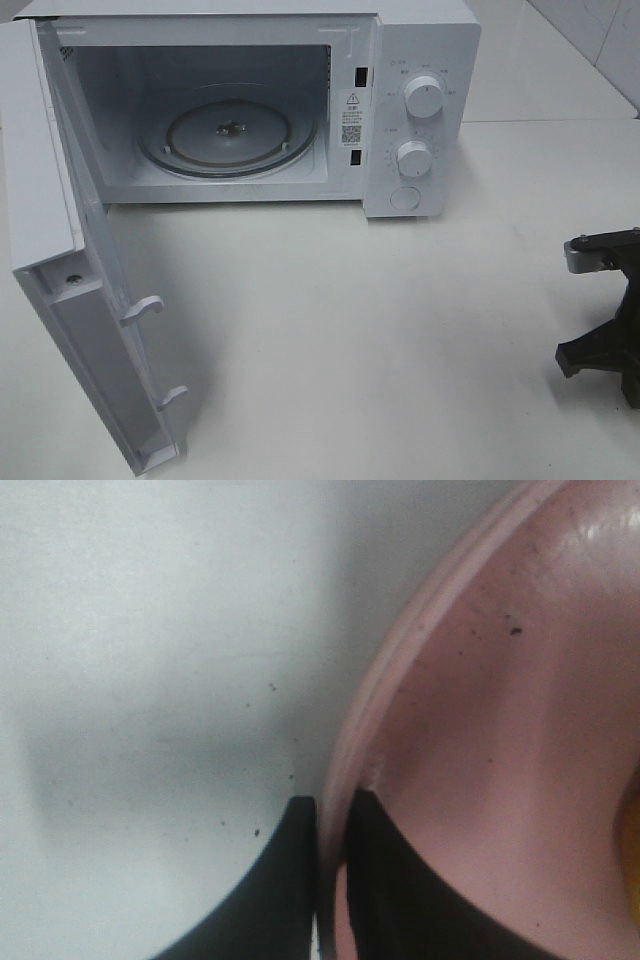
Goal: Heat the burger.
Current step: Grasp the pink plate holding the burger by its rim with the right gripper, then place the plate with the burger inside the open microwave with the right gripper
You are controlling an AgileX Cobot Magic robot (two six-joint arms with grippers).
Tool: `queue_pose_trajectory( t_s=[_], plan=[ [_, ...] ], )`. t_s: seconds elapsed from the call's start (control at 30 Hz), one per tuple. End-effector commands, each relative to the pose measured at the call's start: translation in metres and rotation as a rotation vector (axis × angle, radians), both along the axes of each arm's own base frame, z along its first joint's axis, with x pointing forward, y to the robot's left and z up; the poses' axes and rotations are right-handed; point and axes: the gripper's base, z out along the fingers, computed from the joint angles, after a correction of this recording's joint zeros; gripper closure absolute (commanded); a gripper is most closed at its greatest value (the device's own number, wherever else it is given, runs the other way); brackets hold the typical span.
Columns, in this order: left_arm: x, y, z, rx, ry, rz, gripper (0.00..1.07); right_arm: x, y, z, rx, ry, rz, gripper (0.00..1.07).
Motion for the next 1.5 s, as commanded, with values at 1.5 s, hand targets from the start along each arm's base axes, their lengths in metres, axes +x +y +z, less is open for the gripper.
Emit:
queue_pose_trajectory(
  t_s=[1.5],
  plan=[
    [-0.002, 0.000, 0.000, -0.006, -0.027, 0.008, 0.09, -0.026, 0.032, 0.057, -0.389, -0.089, 0.204, 1.07]
  ],
)
